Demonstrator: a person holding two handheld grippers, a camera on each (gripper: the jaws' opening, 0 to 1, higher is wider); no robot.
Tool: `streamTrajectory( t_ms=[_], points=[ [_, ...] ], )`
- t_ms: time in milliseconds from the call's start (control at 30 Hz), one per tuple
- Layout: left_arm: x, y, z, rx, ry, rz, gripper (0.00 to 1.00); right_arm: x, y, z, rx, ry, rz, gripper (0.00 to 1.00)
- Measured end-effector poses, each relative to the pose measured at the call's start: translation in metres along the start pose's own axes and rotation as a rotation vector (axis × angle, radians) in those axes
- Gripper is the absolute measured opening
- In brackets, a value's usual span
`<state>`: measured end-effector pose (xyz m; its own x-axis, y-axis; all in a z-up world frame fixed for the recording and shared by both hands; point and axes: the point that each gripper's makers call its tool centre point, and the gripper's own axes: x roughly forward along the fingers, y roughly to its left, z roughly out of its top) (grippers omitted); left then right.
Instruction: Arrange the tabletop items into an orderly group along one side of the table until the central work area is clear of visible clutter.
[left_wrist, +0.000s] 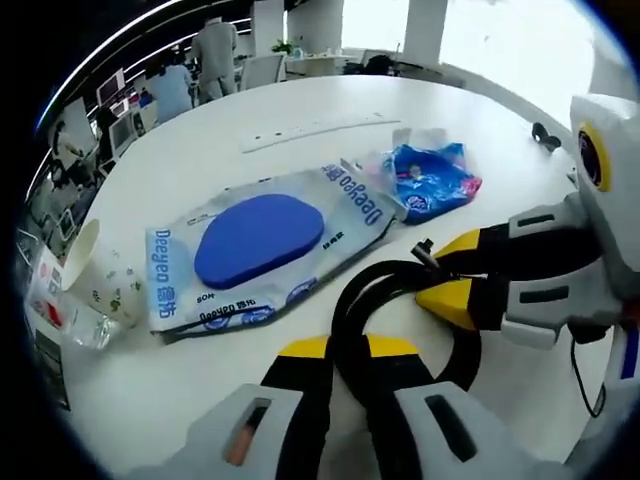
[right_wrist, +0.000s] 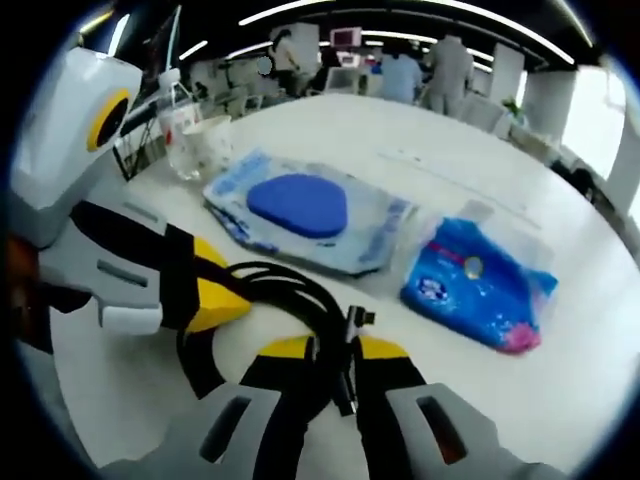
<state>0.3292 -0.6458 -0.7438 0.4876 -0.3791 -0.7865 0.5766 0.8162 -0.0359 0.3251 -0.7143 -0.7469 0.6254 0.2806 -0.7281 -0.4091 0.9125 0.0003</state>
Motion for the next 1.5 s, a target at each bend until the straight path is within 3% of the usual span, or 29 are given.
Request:
streamTrajectory(
  t_ms=[200, 467, 633, 767, 900, 1233, 1500],
  points=[
    [-0.001, 0.003, 0.0, 0.038, -0.005, 0.012, 0.16, -0.001, 0.008, 0.0, -0.026, -0.015, 0.036, 0.24],
    [-0.008, 0.007, 0.001, -0.011, -0.019, -0.016, 0.19, -0.004, 0.01, 0.0, -0.02, -0.02, 0.036, 0.33],
    [-0.013, 0.012, 0.002, -0.014, -0.035, -0.015, 0.23, -0.009, 0.005, 0.006, -0.011, -0.043, 0.025, 0.37],
    [-0.019, 0.013, 0.002, 0.007, -0.047, -0.021, 0.23, -0.015, 0.007, 0.016, -0.012, -0.078, 0.042, 0.47],
    [-0.027, 0.022, 0.004, -0.008, -0.068, -0.022, 0.24, -0.019, 0.003, 0.018, -0.012, -0.088, 0.028, 0.49],
    [-0.045, 0.026, 0.012, -0.031, -0.132, -0.041, 0.3, -0.031, -0.005, 0.003, 0.049, -0.092, 0.003, 0.52],
    [-0.054, 0.008, 0.016, -0.016, -0.172, -0.102, 0.37, -0.04, -0.006, -0.006, 0.064, -0.099, -0.003, 0.55]
  ],
)
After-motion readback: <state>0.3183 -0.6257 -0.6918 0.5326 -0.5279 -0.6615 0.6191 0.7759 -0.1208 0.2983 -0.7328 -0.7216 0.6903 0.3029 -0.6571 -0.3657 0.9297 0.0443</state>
